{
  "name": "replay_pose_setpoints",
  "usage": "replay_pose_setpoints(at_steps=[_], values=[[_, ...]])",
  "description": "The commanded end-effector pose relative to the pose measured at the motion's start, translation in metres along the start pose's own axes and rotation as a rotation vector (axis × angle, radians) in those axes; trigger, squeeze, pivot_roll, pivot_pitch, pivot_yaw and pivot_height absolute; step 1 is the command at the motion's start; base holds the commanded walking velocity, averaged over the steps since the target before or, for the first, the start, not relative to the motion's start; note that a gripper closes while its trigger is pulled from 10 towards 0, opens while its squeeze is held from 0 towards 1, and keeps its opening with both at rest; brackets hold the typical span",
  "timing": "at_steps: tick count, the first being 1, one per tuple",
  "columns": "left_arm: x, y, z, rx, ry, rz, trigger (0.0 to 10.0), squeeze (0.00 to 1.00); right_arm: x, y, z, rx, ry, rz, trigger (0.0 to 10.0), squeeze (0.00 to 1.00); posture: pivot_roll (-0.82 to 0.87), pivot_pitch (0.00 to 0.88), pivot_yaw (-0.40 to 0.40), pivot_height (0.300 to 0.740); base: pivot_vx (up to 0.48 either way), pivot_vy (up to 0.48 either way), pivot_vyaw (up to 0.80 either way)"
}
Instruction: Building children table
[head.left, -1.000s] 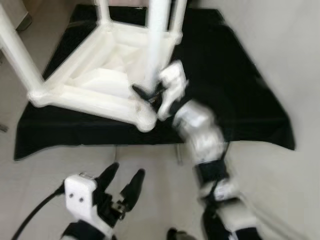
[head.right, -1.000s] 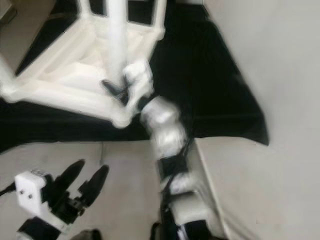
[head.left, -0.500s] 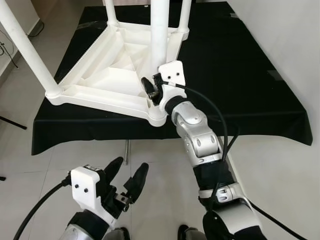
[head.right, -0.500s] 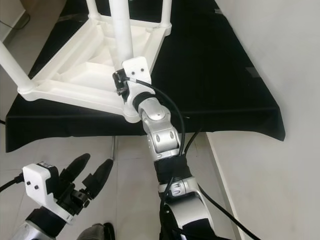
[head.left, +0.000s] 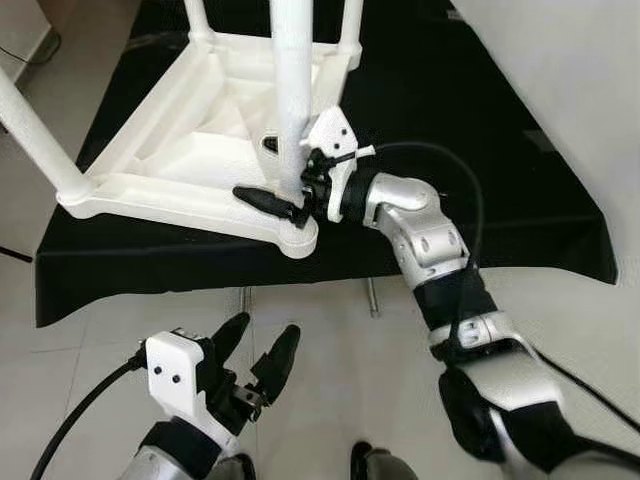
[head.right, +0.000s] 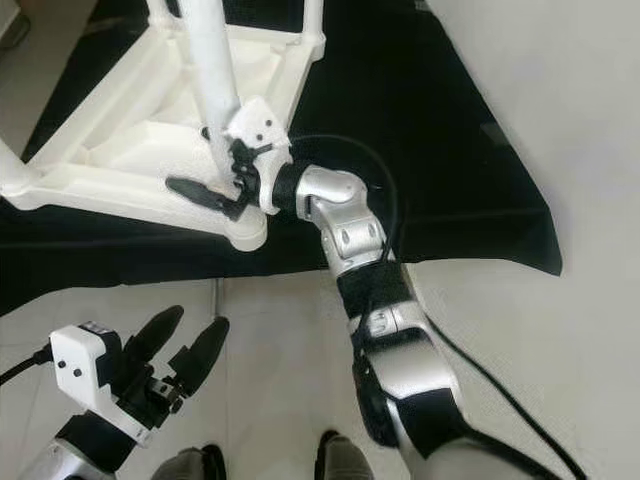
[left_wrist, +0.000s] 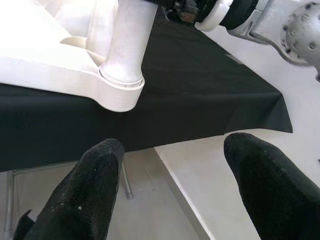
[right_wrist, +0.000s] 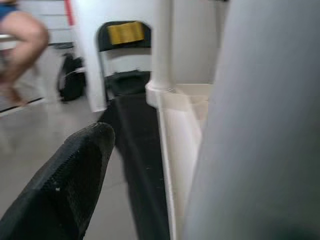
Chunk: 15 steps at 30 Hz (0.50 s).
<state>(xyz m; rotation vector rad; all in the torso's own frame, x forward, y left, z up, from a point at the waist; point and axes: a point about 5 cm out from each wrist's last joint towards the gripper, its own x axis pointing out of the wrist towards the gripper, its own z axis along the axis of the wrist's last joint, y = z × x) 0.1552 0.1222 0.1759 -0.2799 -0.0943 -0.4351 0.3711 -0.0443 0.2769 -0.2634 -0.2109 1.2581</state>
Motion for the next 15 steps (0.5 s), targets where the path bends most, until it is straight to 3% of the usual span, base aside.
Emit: replay_pose_setpoints(at_steps=[1, 9, 10, 13, 14, 15], values=[[-0.005, -0.004, 0.000, 0.005, 0.018, 0.006, 10.0, 0.00, -0.003, -0.005, 0.004, 0.008, -0.022, 0.045, 10.0, 0.00, 0.09, 0.263, -0.035, 0.740, 0.000, 0.000, 0.00], [-0.013, -0.008, 0.002, -0.006, 0.041, 0.014, 10.0, 0.00, -0.011, -0.021, 0.011, 0.048, -0.049, 0.050, 10.0, 0.00, 0.10, 0.289, -0.026, 0.740, 0.000, 0.000, 0.00], [-0.015, -0.009, 0.002, -0.009, 0.044, 0.015, 10.0, 0.00, -0.013, -0.022, 0.011, 0.056, -0.054, 0.067, 4.6, 0.00, 0.09, 0.299, -0.023, 0.740, 0.000, 0.000, 0.00], [-0.016, -0.010, 0.002, -0.011, 0.048, 0.016, 10.0, 0.00, -0.015, -0.023, 0.011, 0.062, -0.061, 0.091, 4.6, 0.00, 0.09, 0.300, -0.022, 0.740, 0.000, 0.000, 0.00], [-0.018, -0.010, 0.002, -0.014, 0.052, 0.018, 10.0, 0.00, -0.016, -0.022, 0.011, 0.068, -0.065, 0.117, 0.0, 0.00, 0.08, 0.306, -0.016, 0.740, 0.000, 0.000, 0.00], [-0.020, -0.011, 0.002, -0.016, 0.056, 0.019, 10.0, 0.00, -0.018, -0.022, 0.011, 0.074, -0.069, 0.146, 0.0, 0.00, 0.07, 0.308, -0.013, 0.740, 0.000, 0.000, 0.00]])
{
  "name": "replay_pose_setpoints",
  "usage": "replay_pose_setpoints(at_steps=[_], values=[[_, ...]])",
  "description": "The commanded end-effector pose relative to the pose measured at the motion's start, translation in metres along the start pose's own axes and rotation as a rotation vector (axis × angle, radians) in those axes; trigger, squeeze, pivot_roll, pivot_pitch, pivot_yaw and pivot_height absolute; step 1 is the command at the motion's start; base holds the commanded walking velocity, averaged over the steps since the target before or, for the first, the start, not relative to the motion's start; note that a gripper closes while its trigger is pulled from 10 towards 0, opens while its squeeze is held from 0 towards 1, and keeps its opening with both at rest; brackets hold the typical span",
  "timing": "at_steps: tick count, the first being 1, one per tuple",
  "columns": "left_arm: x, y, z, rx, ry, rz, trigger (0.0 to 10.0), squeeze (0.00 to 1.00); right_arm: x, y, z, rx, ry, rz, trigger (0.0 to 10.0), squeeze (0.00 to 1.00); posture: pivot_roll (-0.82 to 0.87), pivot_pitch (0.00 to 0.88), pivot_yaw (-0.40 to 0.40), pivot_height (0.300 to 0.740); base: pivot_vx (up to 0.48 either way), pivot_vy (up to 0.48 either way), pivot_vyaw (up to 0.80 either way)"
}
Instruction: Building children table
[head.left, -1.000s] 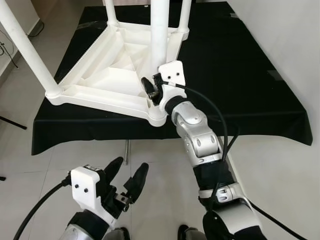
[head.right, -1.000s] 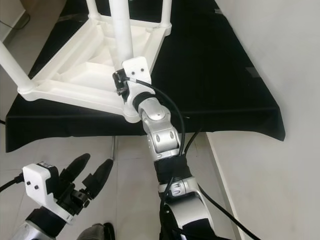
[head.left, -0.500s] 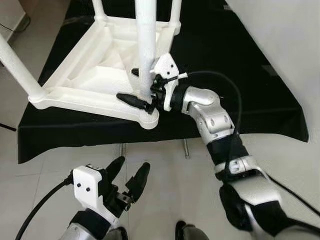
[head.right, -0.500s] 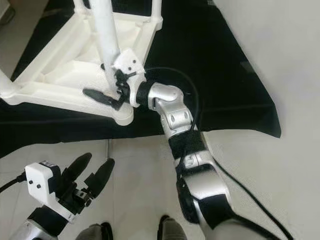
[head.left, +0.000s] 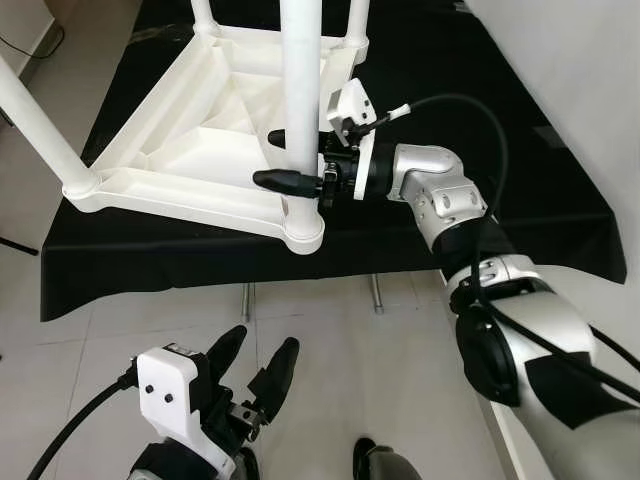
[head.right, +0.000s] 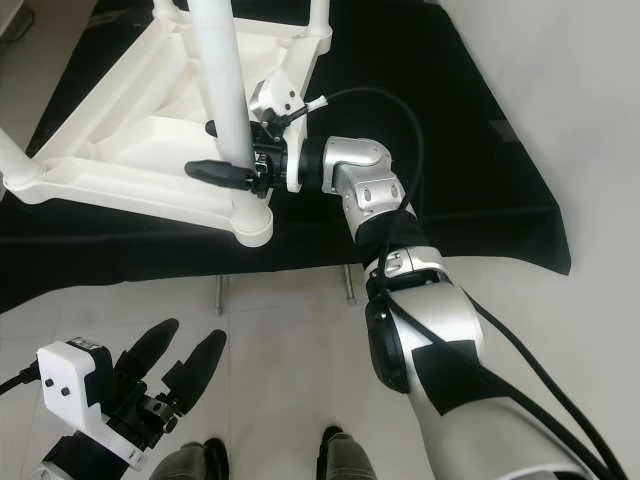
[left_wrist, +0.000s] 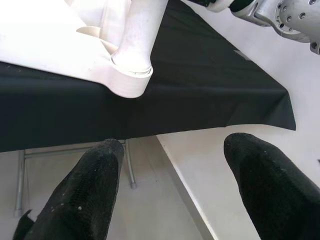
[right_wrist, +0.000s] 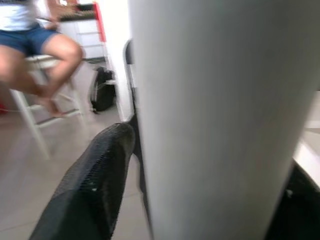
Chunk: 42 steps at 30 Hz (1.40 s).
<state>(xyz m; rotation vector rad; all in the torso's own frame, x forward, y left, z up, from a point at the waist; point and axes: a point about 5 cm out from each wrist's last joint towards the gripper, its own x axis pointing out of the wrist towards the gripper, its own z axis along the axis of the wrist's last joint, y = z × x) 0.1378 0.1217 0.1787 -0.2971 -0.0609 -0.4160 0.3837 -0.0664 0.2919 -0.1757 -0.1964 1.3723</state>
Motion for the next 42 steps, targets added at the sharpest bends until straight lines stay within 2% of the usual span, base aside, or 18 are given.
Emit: replay_pose_setpoints(at_steps=[1, 9, 12, 17, 18, 22, 23, 24, 25, 26, 27, 29, 35, 36, 39, 40, 41, 42], values=[[-0.006, -0.003, -0.001, 0.005, 0.034, -0.003, 10.0, 0.00, -0.001, 0.002, 0.003, 0.006, -0.023, 0.074, 0.0, 0.00, 0.07, 0.310, -0.011, 0.740, 0.000, 0.000, 0.00], [-0.010, -0.005, -0.002, -0.003, 0.048, -0.003, 10.0, 0.00, -0.003, 0.000, 0.005, 0.012, -0.041, 0.086, 0.0, 0.00, 0.06, 0.310, -0.003, 0.740, 0.000, 0.000, 0.00], [-0.009, -0.005, -0.003, -0.004, 0.050, -0.002, 10.0, 0.00, -0.005, -0.003, 0.001, -0.052, -0.011, -0.007, 0.0, 0.00, 0.05, 0.302, -0.011, 0.740, 0.000, 0.000, 0.00], [-0.008, -0.004, -0.004, -0.004, 0.049, -0.001, 10.0, 0.00, -0.006, -0.004, 0.000, -0.073, -0.005, -0.038, 0.0, 0.00, 0.05, 0.298, -0.015, 0.740, 0.000, 0.000, 0.00], [-0.008, -0.004, -0.003, -0.002, 0.045, 0.000, 10.0, 0.00, -0.006, -0.006, -0.009, -0.048, 0.015, -0.198, 0.0, 0.00, 0.03, 0.293, -0.026, 0.740, 0.000, 0.000, 0.00], [-0.008, -0.004, -0.003, -0.002, 0.045, 0.000, 10.0, 0.00, -0.006, -0.006, -0.009, -0.048, 0.015, -0.198, 0.0, 0.00, 0.03, 0.293, -0.026, 0.740, 0.000, 0.000, 0.00], [-0.007, -0.003, -0.003, 0.001, 0.040, 0.000, 10.0, 0.00, -0.006, -0.008, -0.028, -0.049, 0.109, -0.571, 0.0, 0.00, 0.02, 0.290, -0.027, 0.740, 0.000, 0.000, 0.00], [-0.007, -0.003, -0.003, 0.001, 0.040, 0.000, 10.0, 0.00, -0.006, -0.008, -0.028, -0.049, 0.109, -0.571, 0.0, 0.00, 0.02, 0.290, -0.027, 0.740, 0.000, 0.000, 0.00], [-0.004, -0.001, -0.004, 0.008, 0.036, -0.002, 10.0, 0.00, 0.014, 0.021, -0.051, -0.034, 0.158, -0.730, 0.0, 0.00, 0.00, 0.280, -0.010, 0.740, 0.000, 0.000, 0.00], [-0.004, -0.001, -0.004, 0.008, 0.036, -0.002, 10.0, 0.00, 0.014, 0.021, -0.051, -0.034, 0.158, -0.730, 0.0, 0.00, 0.00, 0.280, -0.010, 0.740, 0.000, 0.000, 0.00], [-0.001, 0.002, -0.004, 0.014, 0.033, -0.005, 10.0, 0.00, 0.026, 0.042, -0.057, -0.020, 0.161, -0.839, 0.0, 0.00, 0.00, 0.264, -0.008, 0.740, 0.000, 0.000, 0.00], [0.003, 0.006, -0.006, 0.023, 0.030, -0.008, 10.0, 0.00, 0.050, 0.058, -0.051, -0.022, 0.120, -0.787, 0.0, 0.00, 0.00, 0.250, -0.012, 0.740, 0.000, 0.000, 0.00], [0.009, 0.009, -0.008, 0.038, 0.010, 0.006, 10.0, 0.00, 0.063, 0.045, -0.041, -0.029, 0.096, -0.734, 0.0, 0.00, 0.00, 0.222, -0.033, 0.740, 0.000, 0.000, 0.00], [0.010, 0.009, -0.007, 0.042, 0.005, 0.009, 10.0, 0.00, 0.067, 0.042, -0.036, -0.017, 0.073, -0.685, 10.0, 0.00, 0.02, 0.223, -0.034, 0.740, 0.000, 0.000, 0.00], [0.012, 0.010, -0.006, 0.048, 0.000, 0.011, 10.0, 0.00, 0.071, 0.041, -0.027, -0.024, 0.038, -0.625, 10.0, 0.00, 0.03, 0.228, -0.034, 0.740, 0.000, 0.000, 0.00], [0.012, 0.010, -0.006, 0.050, -0.002, 0.011, 10.0, 0.00, 0.070, 0.043, -0.023, -0.023, 0.034, -0.616, 10.0, 0.13, 0.03, 0.229, -0.035, 0.740, 0.000, 0.000, 0.00], [0.013, 0.010, -0.006, 0.051, -0.002, 0.010, 10.0, 0.00, 0.068, 0.044, -0.019, -0.029, 0.024, -0.571, 10.0, 0.79, 0.04, 0.227, -0.037, 0.740, 0.000, 0.000, 0.00], [0.014, 0.010, -0.006, 0.051, -0.002, 0.009, 10.0, 0.00, 0.066, 0.045, -0.017, -0.033, 0.017, -0.538, 10.0, 0.79, 0.04, 0.227, -0.037, 0.740, 0.000, 0.000, 0.00]])
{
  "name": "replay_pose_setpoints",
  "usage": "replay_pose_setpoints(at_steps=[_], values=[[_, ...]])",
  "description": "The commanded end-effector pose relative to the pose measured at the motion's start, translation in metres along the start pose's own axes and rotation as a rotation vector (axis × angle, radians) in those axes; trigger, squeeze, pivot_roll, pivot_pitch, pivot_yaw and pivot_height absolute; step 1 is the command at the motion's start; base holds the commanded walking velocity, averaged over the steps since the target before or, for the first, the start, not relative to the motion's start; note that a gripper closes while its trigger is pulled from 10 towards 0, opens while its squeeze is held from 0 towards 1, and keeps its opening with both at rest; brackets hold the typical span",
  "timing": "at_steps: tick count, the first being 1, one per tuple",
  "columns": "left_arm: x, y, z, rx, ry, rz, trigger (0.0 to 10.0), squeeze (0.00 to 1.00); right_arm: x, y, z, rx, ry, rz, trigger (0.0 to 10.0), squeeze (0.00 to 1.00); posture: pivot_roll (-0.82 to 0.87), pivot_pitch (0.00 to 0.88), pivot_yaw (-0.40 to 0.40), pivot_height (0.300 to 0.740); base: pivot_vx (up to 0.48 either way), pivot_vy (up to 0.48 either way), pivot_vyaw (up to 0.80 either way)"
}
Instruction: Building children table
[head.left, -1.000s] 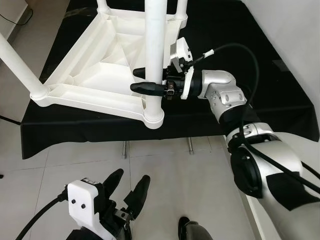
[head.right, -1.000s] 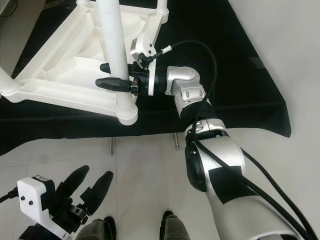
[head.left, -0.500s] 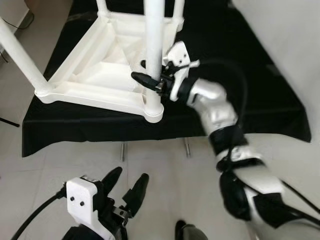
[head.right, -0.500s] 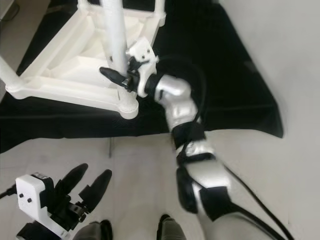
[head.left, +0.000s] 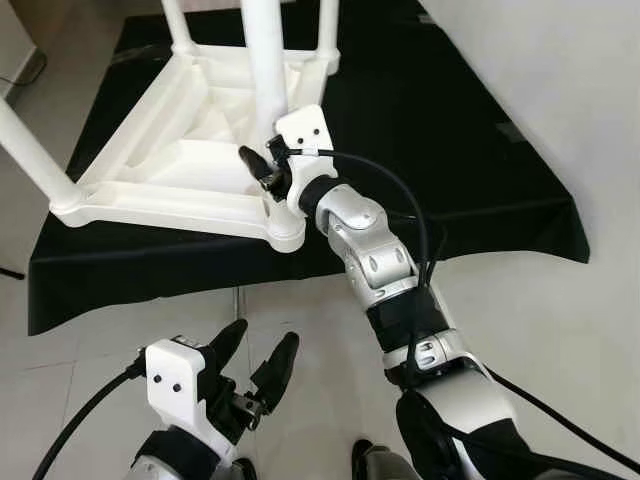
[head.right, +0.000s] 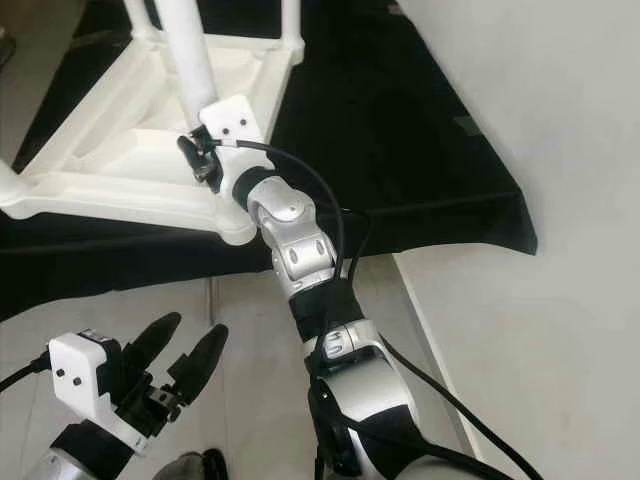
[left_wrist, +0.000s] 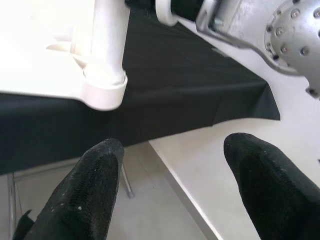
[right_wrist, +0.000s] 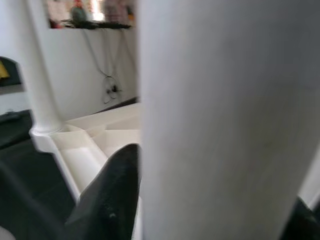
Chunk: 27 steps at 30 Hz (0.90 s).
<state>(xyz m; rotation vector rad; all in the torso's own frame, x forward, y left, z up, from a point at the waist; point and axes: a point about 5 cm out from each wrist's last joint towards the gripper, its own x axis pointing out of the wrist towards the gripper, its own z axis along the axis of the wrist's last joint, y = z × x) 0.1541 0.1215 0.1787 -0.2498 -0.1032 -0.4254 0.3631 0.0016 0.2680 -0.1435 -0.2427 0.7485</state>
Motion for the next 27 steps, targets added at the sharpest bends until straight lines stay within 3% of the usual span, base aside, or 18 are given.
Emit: replay_pose_setpoints(at_steps=[1, 2, 3, 5, 6, 7, 9, 10, 14, 21, 23, 27], values=[[-0.001, 0.003, -0.006, -0.003, 0.028, 0.024, 10.0, 0.00, -0.001, 0.007, 0.002, 0.006, -0.003, 0.106, 10.0, 0.79, 0.04, 0.227, -0.037, 0.740, 0.000, 0.000, 0.00], [-0.001, 0.004, -0.006, -0.002, 0.027, 0.023, 10.0, 0.00, -0.002, -0.001, 0.004, -0.020, -0.007, 0.185, 10.0, 1.00, 0.05, 0.226, -0.041, 0.740, 0.000, 0.000, 0.00], [-0.001, 0.004, -0.006, -0.002, 0.027, 0.023, 10.0, 0.00, -0.002, -0.001, 0.004, -0.020, -0.007, 0.185, 10.0, 1.00, 0.05, 0.226, -0.041, 0.740, 0.000, 0.000, 0.00], [0.000, 0.004, -0.006, 0.000, 0.024, 0.023, 10.0, 0.00, -0.006, -0.013, 0.005, -0.075, -0.002, 0.324, 10.0, 1.00, 0.05, 0.231, -0.046, 0.740, 0.000, 0.000, 0.00], [0.000, 0.004, -0.006, 0.000, 0.022, 0.023, 10.0, 0.00, -0.008, -0.020, 0.001, -0.126, 0.028, 0.384, 10.0, 0.43, 0.05, 0.232, -0.046, 0.740, 0.000, 0.000, 0.00], [0.000, 0.004, -0.005, -0.001, 0.020, 0.024, 10.0, 0.00, -0.012, -0.026, -0.006, -0.179, 0.076, 0.459, 10.0, 0.11, 0.06, 0.236, -0.049, 0.740, 0.000, 0.000, 0.00], [0.000, 0.004, -0.005, -0.001, 0.019, 0.024, 10.0, 0.00, -0.012, -0.027, -0.007, -0.186, 0.085, 0.469, 10.0, 0.11, 0.06, 0.236, -0.049, 0.740, 0.000, 0.000, 0.00], [-0.001, 0.003, -0.005, -0.002, 0.019, 0.024, 10.0, 0.00, -0.014, -0.030, -0.009, -0.194, 0.094, 0.494, 10.0, 0.00, 0.06, 0.241, -0.049, 0.740, 0.000, 0.000, 0.00], [-0.003, 0.002, -0.004, -0.004, 0.021, 0.025, 10.0, 0.00, -0.019, -0.035, -0.012, -0.192, 0.115, 0.562, 10.0, 0.00, 0.07, 0.253, -0.047, 0.740, 0.000, 0.000, 0.00], [-0.010, -0.002, -0.003, -0.015, 0.035, 0.029, 10.0, 0.00, -0.024, -0.045, -0.006, -0.073, 0.094, 0.703, 9.7, 0.00, 0.07, 0.275, -0.041, 0.740, 0.000, 0.000, 0.00], [-0.012, -0.003, -0.003, -0.017, 0.039, 0.030, 10.0, 0.00, -0.025, -0.046, -0.005, -0.048, 0.082, 0.744, 0.0, 0.00, 0.07, 0.274, -0.042, 0.740, 0.000, 0.000, 0.00], [-0.014, -0.005, -0.003, -0.023, 0.045, 0.032, 10.0, 0.00, -0.026, -0.047, 0.001, -0.009, 0.061, 0.800, 0.0, 0.00, 0.04, 0.282, -0.037, 0.740, 0.000, 0.000, 0.00]])
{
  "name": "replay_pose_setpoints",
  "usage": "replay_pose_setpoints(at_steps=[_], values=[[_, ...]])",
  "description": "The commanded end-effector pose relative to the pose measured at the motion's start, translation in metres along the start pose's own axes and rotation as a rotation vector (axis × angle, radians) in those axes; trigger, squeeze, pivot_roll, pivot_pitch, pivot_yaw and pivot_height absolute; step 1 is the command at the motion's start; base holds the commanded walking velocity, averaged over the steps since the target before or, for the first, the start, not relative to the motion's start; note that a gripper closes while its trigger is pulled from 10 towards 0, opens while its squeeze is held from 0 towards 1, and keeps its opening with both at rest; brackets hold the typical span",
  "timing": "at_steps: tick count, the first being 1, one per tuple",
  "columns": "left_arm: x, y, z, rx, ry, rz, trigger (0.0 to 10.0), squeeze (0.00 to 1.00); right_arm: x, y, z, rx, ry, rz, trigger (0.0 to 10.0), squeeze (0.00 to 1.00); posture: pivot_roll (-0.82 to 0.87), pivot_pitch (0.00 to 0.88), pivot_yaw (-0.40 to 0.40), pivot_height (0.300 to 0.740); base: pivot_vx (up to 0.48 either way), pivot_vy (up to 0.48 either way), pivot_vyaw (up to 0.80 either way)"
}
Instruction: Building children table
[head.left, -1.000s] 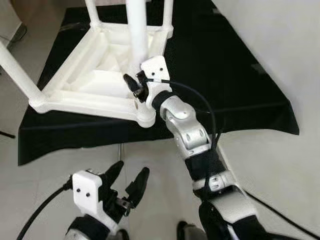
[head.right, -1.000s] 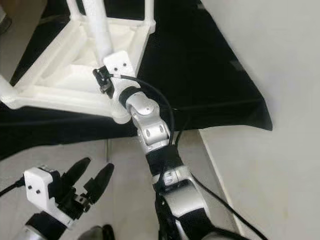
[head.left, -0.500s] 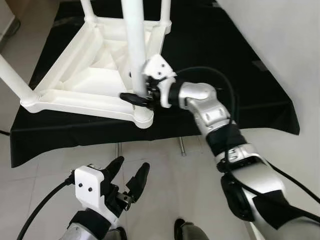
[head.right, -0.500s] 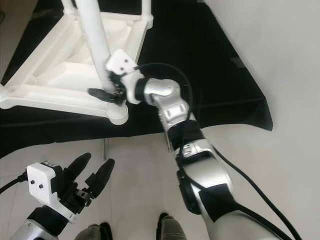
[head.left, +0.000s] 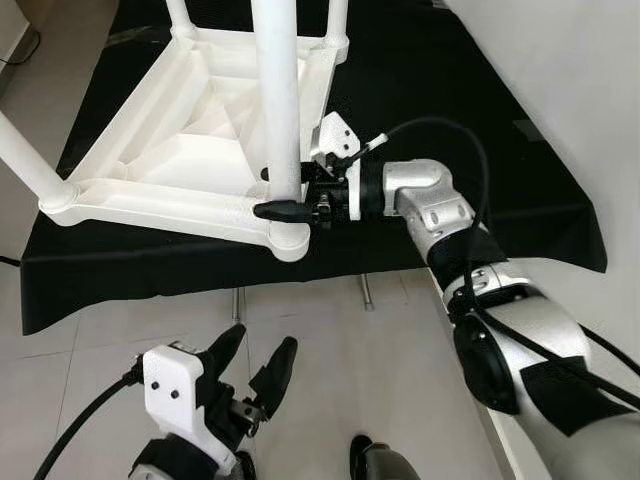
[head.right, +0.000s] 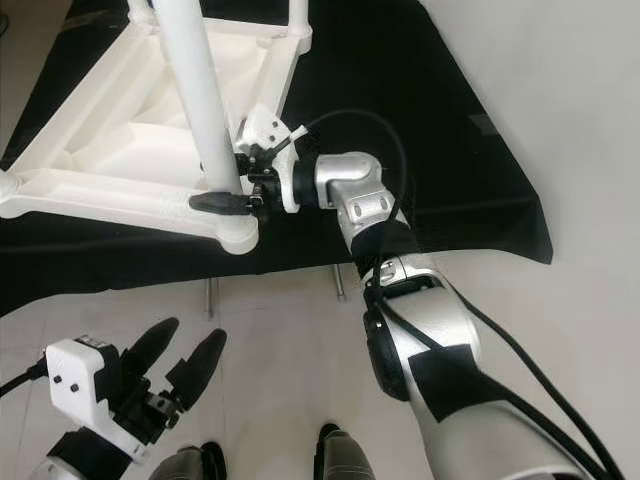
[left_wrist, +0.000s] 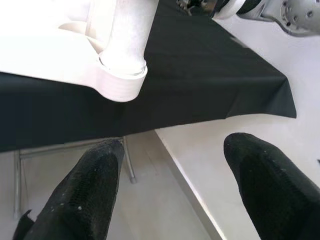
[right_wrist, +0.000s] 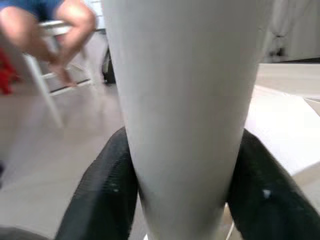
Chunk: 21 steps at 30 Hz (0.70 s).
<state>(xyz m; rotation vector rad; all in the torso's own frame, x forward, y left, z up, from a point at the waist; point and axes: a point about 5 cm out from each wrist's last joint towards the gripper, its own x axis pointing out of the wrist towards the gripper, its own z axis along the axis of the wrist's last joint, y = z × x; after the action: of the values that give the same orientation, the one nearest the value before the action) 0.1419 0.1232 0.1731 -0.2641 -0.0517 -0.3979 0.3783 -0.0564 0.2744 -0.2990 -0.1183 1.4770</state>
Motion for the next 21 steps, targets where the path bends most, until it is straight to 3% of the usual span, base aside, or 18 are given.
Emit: replay_pose_setpoints(at_steps=[1, 8, 13, 14, 15, 17, 18, 19, 20, 21], values=[[-0.003, -0.003, 0.001, -0.002, 0.004, -0.001, 10.0, 0.00, 0.005, 0.003, 0.003, 0.017, -0.035, 0.074, 0.0, 0.00, 0.04, 0.283, -0.036, 0.740, 0.000, 0.000, 0.00], [-0.006, -0.005, 0.001, -0.008, 0.015, -0.001, 10.0, 0.00, 0.005, 0.001, 0.007, 0.016, -0.066, 0.052, 0.0, 0.00, 0.05, 0.290, -0.029, 0.740, 0.000, 0.000, 0.00], [-0.006, -0.005, 0.000, -0.010, 0.017, 0.003, 10.0, 0.00, 0.001, -0.005, 0.002, -0.022, -0.052, -0.106, 0.0, 0.00, 0.05, 0.286, -0.035, 0.740, 0.000, 0.000, 0.00], [-0.005, -0.005, 0.000, -0.010, 0.015, 0.004, 10.0, 0.00, -0.002, -0.011, -0.003, -0.005, -0.021, -0.244, 0.0, 0.00, 0.04, 0.281, -0.042, 0.740, 0.000, 0.000, 0.00], [-0.005, -0.005, 0.000, -0.010, 0.015, 0.004, 10.0, 0.00, -0.002, -0.011, -0.003, -0.005, -0.021, -0.244, 0.0, 0.00, 0.04, 0.281, -0.042, 0.740, 0.000, 0.000, 0.00], [-0.004, -0.005, 0.000, -0.009, 0.012, 0.005, 10.0, 0.00, -0.006, -0.018, -0.014, 0.019, 0.041, -0.476, 0.0, 0.00, 0.05, 0.281, -0.043, 0.740, 0.000, 0.000, 0.00], [-0.003, -0.003, 0.001, -0.006, 0.009, 0.004, 10.0, 0.00, 0.000, -0.009, -0.029, 0.014, 0.078, -0.741, 0.0, 0.00, 0.07, 0.285, -0.027, 0.740, 0.000, 0.000, 0.00], [-0.003, -0.003, 0.001, -0.006, 0.009, 0.004, 10.0, 0.00, 0.000, -0.009, -0.029, 0.014, 0.078, -0.741, 0.0, 0.00, 0.07, 0.285, -0.027, 0.740, 0.000, 0.000, 0.00], [-0.003, -0.003, 0.002, -0.005, 0.007, 0.004, 10.0, 0.00, -0.002, 0.001, -0.036, 0.009, 0.094, -0.945, 0.0, 0.00, 0.07, 0.285, -0.027, 0.740, 0.000, 0.000, 0.00], [-0.002, -0.002, 0.002, -0.002, 0.005, 0.000, 10.0, 0.00, 0.008, 0.023, -0.038, 0.002, 0.097, -1.029, 0.0, 0.00, 0.07, 0.279, -0.023, 0.740, 0.000, 0.000, 0.00]])
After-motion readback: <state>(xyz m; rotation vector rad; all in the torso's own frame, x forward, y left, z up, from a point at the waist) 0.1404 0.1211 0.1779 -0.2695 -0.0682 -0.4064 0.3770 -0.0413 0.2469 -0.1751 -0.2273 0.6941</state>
